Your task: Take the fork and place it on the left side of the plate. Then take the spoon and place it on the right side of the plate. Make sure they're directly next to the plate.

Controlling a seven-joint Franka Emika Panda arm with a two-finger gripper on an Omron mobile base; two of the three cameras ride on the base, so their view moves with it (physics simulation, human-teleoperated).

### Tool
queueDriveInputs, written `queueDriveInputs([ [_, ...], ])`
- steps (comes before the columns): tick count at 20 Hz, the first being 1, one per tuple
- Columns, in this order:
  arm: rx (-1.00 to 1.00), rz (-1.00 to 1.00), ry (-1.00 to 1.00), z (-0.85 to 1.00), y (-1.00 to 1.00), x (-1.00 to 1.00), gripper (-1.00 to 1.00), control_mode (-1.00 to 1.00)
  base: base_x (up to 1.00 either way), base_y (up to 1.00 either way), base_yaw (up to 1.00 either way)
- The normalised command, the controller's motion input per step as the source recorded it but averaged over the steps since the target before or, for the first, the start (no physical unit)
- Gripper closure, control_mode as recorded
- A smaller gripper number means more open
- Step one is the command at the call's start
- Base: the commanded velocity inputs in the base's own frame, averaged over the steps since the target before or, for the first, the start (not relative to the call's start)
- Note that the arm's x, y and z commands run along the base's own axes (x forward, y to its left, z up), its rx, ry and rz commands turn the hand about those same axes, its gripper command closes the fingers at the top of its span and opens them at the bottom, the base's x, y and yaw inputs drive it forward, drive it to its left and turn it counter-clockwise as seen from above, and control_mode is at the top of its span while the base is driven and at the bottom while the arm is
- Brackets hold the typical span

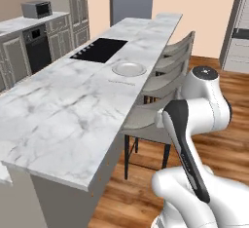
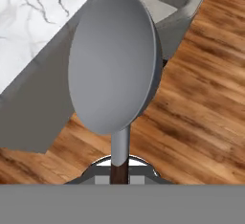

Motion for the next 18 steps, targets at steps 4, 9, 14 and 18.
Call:
queueDriveInputs([
  [4, 0.0, 0.0, 0.0, 0.0, 0.0, 0.0, 1.0, 1.0, 0.51, -1.0, 0.09],
  [9, 0.0, 0.0, 0.0, 0.0, 0.0, 0.0, 1.0, 1.0, 0.55, -0.99, 0.17],
  [14, 0.0, 0.0, 0.0, 0.0, 0.0, 0.0, 1.0, 1.0, 0.57, -0.81, 0.26],
  [18, 0.0, 0.0, 0.0, 0.0, 0.0, 0.0, 1.0, 1.0, 0.57, -0.55, 0.37],
])
